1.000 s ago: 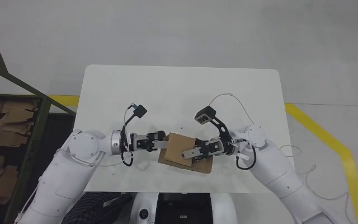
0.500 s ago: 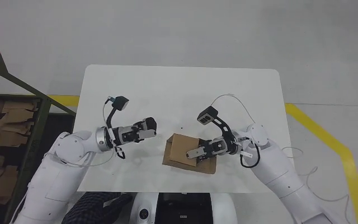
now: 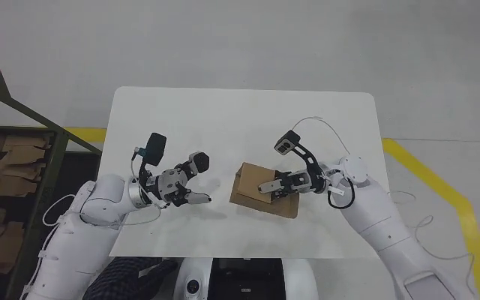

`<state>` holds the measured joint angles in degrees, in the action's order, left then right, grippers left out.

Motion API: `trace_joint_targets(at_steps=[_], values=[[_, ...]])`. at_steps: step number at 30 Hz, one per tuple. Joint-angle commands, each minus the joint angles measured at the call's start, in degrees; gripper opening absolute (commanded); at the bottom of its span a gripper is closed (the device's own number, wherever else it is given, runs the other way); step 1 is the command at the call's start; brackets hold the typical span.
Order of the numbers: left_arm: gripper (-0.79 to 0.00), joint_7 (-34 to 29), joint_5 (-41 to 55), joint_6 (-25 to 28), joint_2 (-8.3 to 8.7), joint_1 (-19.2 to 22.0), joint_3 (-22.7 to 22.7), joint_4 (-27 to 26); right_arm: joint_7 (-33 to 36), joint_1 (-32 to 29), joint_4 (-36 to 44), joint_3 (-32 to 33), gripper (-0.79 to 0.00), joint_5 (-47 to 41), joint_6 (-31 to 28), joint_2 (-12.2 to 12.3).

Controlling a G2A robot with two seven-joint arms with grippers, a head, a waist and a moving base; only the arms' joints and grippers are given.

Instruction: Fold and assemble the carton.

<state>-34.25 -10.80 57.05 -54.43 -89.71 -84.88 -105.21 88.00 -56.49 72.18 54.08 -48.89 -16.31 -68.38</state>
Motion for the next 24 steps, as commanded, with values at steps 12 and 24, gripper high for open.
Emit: trace_joint_targets(at_steps=[12, 24], values=[[0.000, 15.12, -17.57, 0.95, -1.25, -0.50, 2.50, -2.31, 0.00, 0.25, 1.19, 0.54, -0.785, -2.97, 0.00, 0.42], [0.000, 15.12, -17.57, 0.95, -1.25, -0.50, 2.50, -2.31, -0.89, 0.62, 0.60, 1.42, -0.785, 0.13, -0.89, 0.64]])
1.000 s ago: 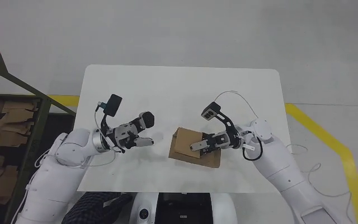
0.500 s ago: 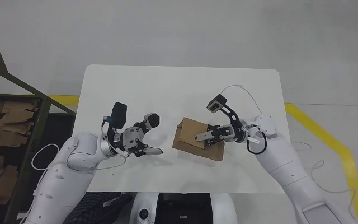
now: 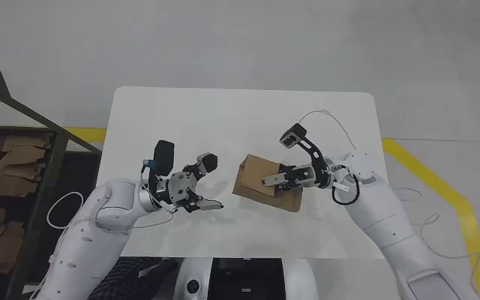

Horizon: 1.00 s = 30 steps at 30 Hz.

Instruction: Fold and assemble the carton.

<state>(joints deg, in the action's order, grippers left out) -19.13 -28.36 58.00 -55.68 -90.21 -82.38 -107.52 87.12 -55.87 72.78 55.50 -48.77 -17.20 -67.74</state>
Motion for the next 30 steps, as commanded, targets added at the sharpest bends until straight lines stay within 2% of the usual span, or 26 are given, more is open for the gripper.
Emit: trace_joint_targets(at_steps=[1, 6, 8, 15, 21, 30], values=[[0.000, 0.00, 0.00, 0.00, 0.00, 0.00, 0.00, 0.00, 0.00, 0.00, 0.00, 0.00, -0.785, 0.02, 0.00, 0.00], [0.000, 1.65, -1.93, -1.17, -0.18, 0.58, -0.12, -0.35, -1.19, -0.46, 1.15, -0.30, -0.785, 0.87, 1.28, 0.00], [0.000, 4.08, -4.65, 0.00, -0.39, 1.40, -0.36, 0.24, 0.89, -0.24, 1.63, -0.71, -0.785, 0.28, 2.41, -0.06], [0.000, 13.39, -17.62, 0.00, -0.67, 4.69, 4.44, 4.54, 0.89, 3.39, -2.48, -4.41, -0.785, -0.47, 3.18, -0.46], [0.000, 22.75, -27.95, 0.00, 0.40, 6.78, 9.26, 7.33, 0.89, 6.75, -6.74, -7.55, -0.785, -0.65, 0.91, -0.73], [0.000, 41.66, -42.70, 0.00, 2.47, 11.41, 14.87, 13.64, 0.89, 9.14, -8.62, -10.02, -0.785, -1.38, 0.91, -0.93]])
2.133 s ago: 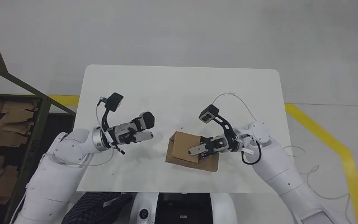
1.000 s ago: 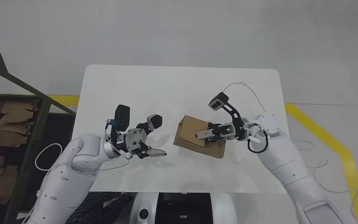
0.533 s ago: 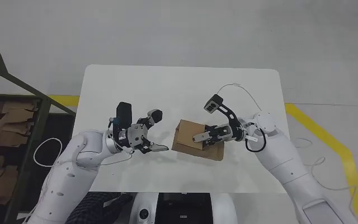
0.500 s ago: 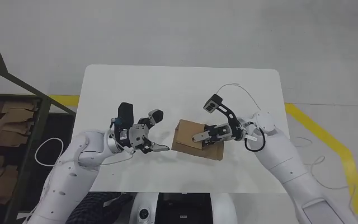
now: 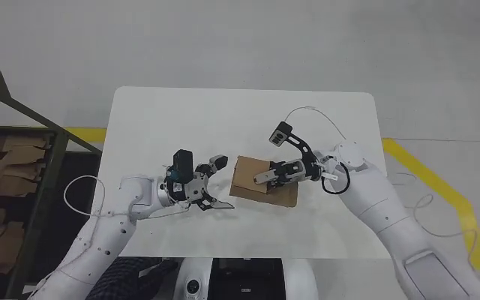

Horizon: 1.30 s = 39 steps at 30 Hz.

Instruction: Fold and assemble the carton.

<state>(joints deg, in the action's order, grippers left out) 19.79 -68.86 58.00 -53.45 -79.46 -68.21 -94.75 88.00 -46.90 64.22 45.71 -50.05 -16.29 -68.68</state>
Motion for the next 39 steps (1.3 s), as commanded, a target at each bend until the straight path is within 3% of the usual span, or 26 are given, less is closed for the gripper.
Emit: trace_joint_targets(at_steps=[1, 7, 18, 33, 39], values=[[0.000, 4.70, -3.71, 0.00, 0.44, 1.25, 1.35, 1.71, 0.00, 0.34, -0.06, -0.47, -0.785, -0.24, 0.00, 0.03], [0.000, 13.66, -11.43, 0.00, 1.47, 4.82, 5.23, 5.65, 0.00, 1.35, -0.02, -2.05, -0.785, -0.90, 0.00, 0.26], [0.000, 21.89, -19.15, 0.00, 2.49, 9.48, 8.97, 8.82, 0.00, 2.91, -0.87, -3.44, -0.785, -0.51, -0.01, 0.36], [0.000, 22.23, -20.05, 0.00, 2.73, 10.57, 9.96, 9.74, 0.00, 2.26, 1.72, -2.97, -0.785, 2.82, -0.02, -0.15], [0.000, 17.64, -16.17, -1.67, 2.49, 9.71, 9.55, 8.31, -0.04, 1.93, 1.89, -2.54, -0.785, 3.09, -0.06, -0.50]])
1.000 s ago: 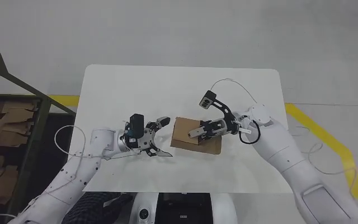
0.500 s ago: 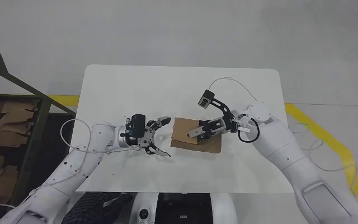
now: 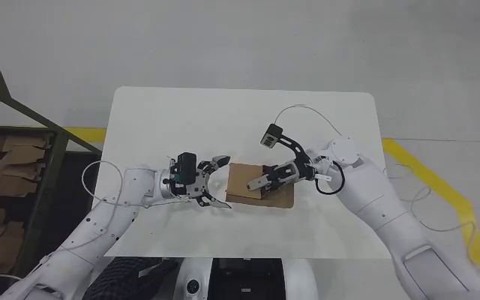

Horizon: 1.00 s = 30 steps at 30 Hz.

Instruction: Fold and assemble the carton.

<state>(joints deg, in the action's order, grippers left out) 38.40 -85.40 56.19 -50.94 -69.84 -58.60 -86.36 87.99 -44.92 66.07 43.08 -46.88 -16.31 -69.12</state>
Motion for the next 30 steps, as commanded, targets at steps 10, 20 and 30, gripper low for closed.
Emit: trace_joint_targets(at_steps=[10, 20, 30], values=[[0.000, -5.99, 0.78, 1.81, -0.63, 0.84, 2.33, -0.89, 0.01, -0.28, 0.26, 0.04, -0.785, 0.00, 0.01, -0.57], [0.000, -4.59, 3.05, 1.81, -0.50, 1.66, 4.28, -0.36, 0.01, 0.02, 0.08, -0.59, -0.785, 0.14, 0.01, -0.77], [0.000, -5.03, 6.18, 1.81, 0.31, 2.50, 6.13, 0.18, 0.01, 0.11, 0.42, -0.86, -0.785, -0.35, 0.01, -0.87]])
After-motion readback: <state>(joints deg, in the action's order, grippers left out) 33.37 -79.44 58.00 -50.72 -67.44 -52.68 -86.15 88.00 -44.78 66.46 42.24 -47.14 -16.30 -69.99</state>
